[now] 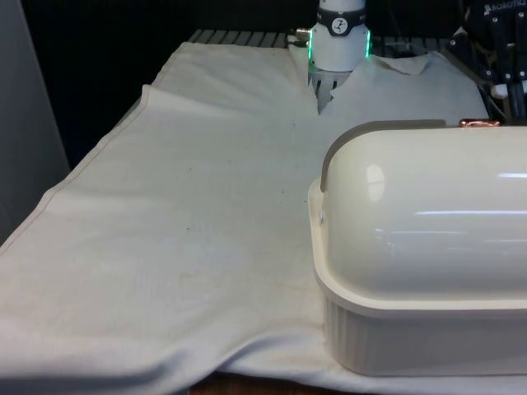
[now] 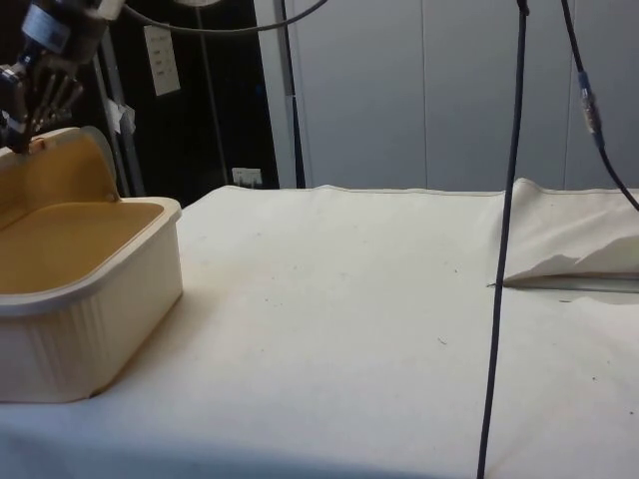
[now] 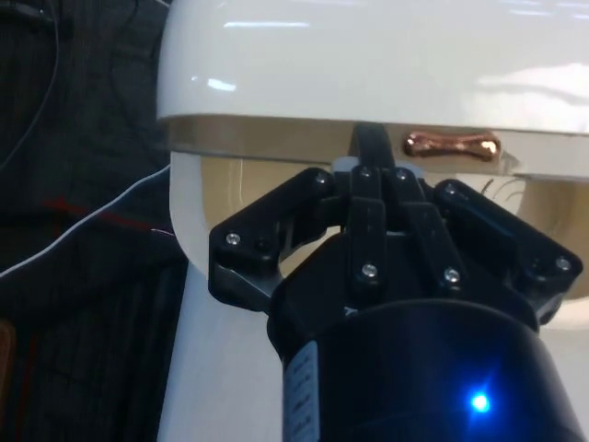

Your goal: Open the lid, then close it.

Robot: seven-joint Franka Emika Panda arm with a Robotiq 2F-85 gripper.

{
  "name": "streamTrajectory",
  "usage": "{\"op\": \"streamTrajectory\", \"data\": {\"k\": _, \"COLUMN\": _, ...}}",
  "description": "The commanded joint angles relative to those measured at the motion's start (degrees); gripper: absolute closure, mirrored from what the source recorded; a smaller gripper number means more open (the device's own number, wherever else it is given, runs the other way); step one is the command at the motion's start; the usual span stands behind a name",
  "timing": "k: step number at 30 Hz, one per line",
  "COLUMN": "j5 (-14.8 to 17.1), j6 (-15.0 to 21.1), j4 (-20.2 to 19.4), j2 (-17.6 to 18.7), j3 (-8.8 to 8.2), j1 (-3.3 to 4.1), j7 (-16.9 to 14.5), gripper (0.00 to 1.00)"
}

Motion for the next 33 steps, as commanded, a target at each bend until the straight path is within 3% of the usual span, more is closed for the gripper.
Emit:
{"op": "streamTrajectory", "data": {"k": 1, "j5": 0.0, "j6": 0.0, "j4": -0.1, "j2": 0.0, "j3": 0.06, "j1": 0.06, "j7": 0.1, "gripper": 1.00}}
{"op": "streamTrajectory", "data": {"k": 2, "j5": -0.1, "j6": -0.2, "j4": -0.4, "j2": 0.0, "j3": -0.06, "j1": 0.34, "j7": 0.6, "gripper": 1.00}}
{"op": "streamTrajectory", "data": {"k": 20, "j5": 0.0, "j6": -1.2, "j4": -2.6, "j2": -1.5, "j3": 1.32, "j1": 0.29, "j7": 1.6, "gripper": 1.00}}
{"op": "streamTrajectory", "data": {"k": 22, "j5": 0.3, "j6": -1.4, "j4": -5.0, "j2": -2.9, "j3": 1.89, "j1": 0.46, "j7": 2.4, "gripper": 1.00}}
{"op": "streamTrajectory", "data": {"k": 33, "j5": 0.6, "j6": -1.5, "j4": -9.8, "j2": -4.9, "j3": 3.67, "j1": 0.34, "j7": 4.1, "gripper": 1.00}}
